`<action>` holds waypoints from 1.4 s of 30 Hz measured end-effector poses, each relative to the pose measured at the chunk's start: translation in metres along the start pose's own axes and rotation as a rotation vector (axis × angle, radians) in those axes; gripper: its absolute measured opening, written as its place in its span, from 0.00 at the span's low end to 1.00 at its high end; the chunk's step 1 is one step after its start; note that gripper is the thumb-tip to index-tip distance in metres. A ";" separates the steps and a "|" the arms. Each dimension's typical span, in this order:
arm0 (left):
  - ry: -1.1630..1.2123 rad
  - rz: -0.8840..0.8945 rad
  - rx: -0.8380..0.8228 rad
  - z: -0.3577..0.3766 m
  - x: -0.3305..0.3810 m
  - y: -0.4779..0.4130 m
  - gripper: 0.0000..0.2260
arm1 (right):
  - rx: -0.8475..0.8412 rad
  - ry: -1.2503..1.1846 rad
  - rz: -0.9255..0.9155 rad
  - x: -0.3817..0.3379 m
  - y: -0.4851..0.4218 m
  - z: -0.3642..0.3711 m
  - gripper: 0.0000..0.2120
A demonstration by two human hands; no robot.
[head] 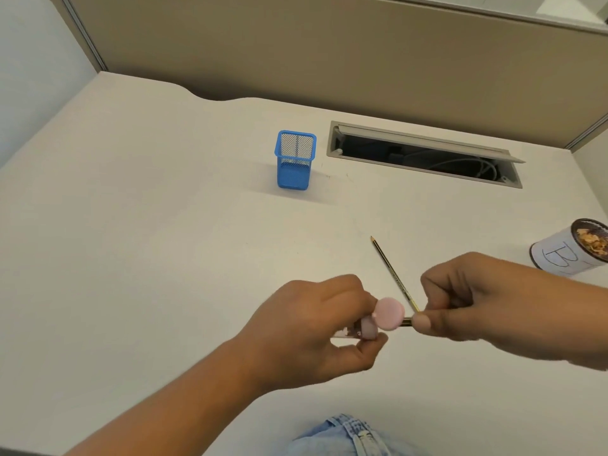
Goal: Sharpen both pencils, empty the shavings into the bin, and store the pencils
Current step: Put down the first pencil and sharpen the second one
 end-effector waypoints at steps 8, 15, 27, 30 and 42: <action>0.729 -0.408 0.010 0.008 -0.037 0.007 0.06 | 0.376 0.861 -0.546 -0.055 0.035 -0.011 0.04; 1.065 -0.447 -0.041 0.016 -0.037 0.006 0.06 | 0.682 1.195 -0.800 -0.072 0.062 -0.003 0.14; -0.055 0.066 0.020 0.016 -0.004 0.014 0.08 | -0.213 -0.038 0.140 0.020 -0.004 0.024 0.19; 0.113 -0.050 0.017 0.018 -0.023 0.018 0.08 | -0.032 0.271 0.012 0.002 -0.004 0.014 0.14; 0.389 -0.236 0.086 0.020 -0.055 0.019 0.08 | 0.347 0.652 -0.219 -0.015 0.008 0.005 0.23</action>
Point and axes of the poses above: each hand's wrist, its own y-axis away from the middle knuckle, its own z-axis out of the palm, x = y × z, the point moved 9 cm from there along -y, towards the middle knuckle, and after that the axes turned 8 degrees about -x, right-handed, at the moved point
